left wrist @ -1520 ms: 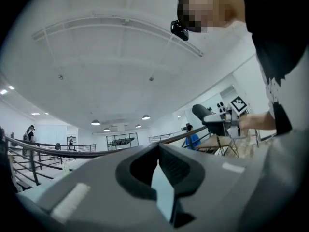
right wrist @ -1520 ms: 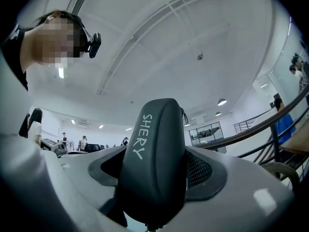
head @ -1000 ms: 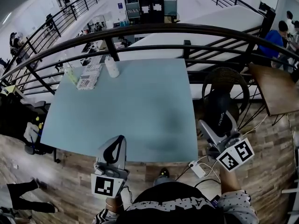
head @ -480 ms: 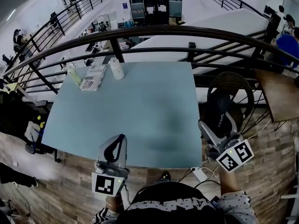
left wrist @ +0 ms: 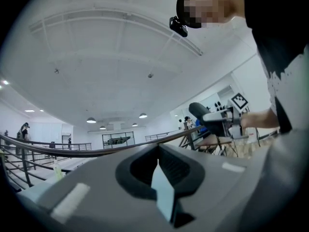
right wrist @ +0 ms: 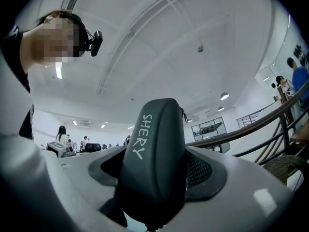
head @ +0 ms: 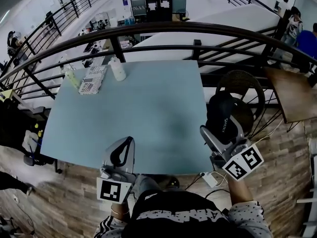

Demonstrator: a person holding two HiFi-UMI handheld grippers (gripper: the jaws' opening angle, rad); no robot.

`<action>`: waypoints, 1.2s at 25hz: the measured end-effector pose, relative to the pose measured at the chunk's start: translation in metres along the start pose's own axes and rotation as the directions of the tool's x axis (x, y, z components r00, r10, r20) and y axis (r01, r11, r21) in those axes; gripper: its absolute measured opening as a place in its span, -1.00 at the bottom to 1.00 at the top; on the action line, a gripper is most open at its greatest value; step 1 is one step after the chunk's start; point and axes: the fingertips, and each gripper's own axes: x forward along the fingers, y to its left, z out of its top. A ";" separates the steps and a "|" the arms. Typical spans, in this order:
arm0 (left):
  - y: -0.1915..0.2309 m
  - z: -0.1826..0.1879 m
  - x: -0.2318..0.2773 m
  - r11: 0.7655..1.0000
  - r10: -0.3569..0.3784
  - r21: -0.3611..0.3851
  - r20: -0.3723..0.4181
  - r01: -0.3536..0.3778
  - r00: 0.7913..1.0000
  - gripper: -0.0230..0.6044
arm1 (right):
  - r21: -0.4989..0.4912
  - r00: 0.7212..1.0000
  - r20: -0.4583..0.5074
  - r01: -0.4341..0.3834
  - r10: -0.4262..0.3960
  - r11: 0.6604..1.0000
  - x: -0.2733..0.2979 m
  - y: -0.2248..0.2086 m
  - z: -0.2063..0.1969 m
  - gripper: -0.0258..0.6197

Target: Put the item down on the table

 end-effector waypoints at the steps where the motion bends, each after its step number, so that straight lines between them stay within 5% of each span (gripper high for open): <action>1: 0.003 0.000 0.001 1.000 -0.006 0.000 0.003 0.006 1.000 -0.93 | 0.000 1.000 -0.001 -0.001 0.001 1.000 0.003 0.003 0.000 0.18; 30: 0.145 -0.008 0.020 0.997 -0.071 0.000 0.022 0.071 0.997 -0.93 | -0.010 0.989 -0.123 0.079 -0.080 0.997 0.138 0.048 -0.051 0.18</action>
